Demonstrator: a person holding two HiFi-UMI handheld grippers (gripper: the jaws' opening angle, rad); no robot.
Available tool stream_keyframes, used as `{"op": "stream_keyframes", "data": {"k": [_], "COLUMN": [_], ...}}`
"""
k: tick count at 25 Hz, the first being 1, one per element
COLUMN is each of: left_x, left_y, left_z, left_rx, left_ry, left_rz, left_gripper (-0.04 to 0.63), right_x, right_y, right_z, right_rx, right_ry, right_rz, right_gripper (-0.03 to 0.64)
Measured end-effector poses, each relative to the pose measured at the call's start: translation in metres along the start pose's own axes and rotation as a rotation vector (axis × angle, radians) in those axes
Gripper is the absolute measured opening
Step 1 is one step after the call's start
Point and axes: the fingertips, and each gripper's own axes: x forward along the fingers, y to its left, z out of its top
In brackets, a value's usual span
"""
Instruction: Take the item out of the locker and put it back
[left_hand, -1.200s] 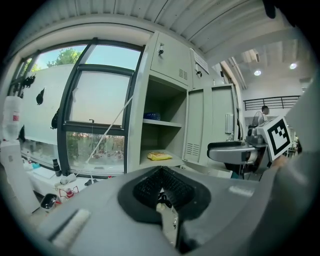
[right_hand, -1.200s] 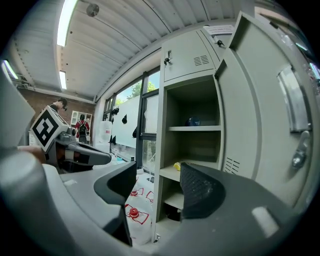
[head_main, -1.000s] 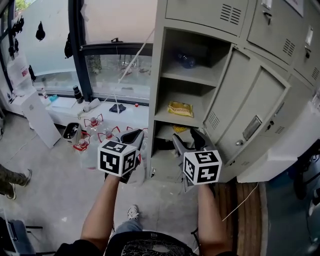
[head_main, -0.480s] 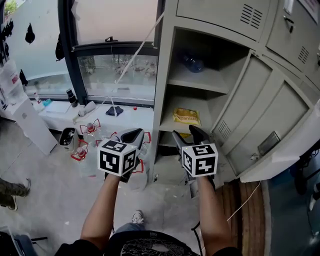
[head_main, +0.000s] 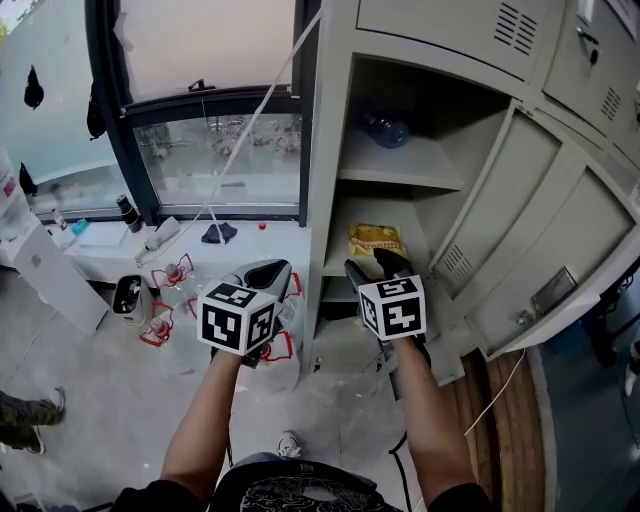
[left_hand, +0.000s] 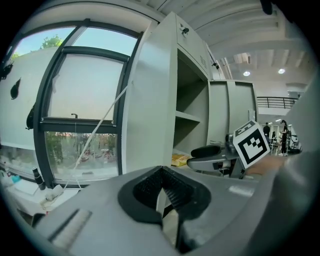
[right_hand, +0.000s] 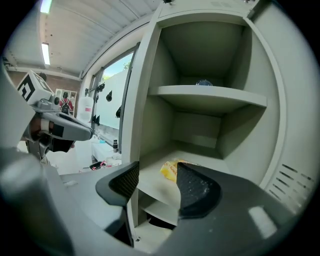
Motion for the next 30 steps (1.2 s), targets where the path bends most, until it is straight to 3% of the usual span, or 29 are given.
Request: {"op": "stream_keyframes", "data": {"k": [10,19,30], "left_x": [0.027,0.039,0.039], "left_y": [0.016,0.029,0.031], "left_z": [0.004,0.004,0.004], "left_rx": [0.035,0.035,0.036], "left_ry": [0.02,0.024,0.024], "left_rz": [-0.075,-0.089,-0.095], "left_gripper": [0.002,0.002,0.002], "right_x": [0.039,0.061,0.06], "right_y": [-0.011,-0.013,-0.019], "right_z": [-0.009,-0.015,-0.016], "right_rx": [-0.03,-0.114,-0.144], "right_ry": [0.072,0.129,0.138], "right_rz": [-0.058,-0.08,-0.127], "right_gripper": [0.245,0.232,0.102]}}
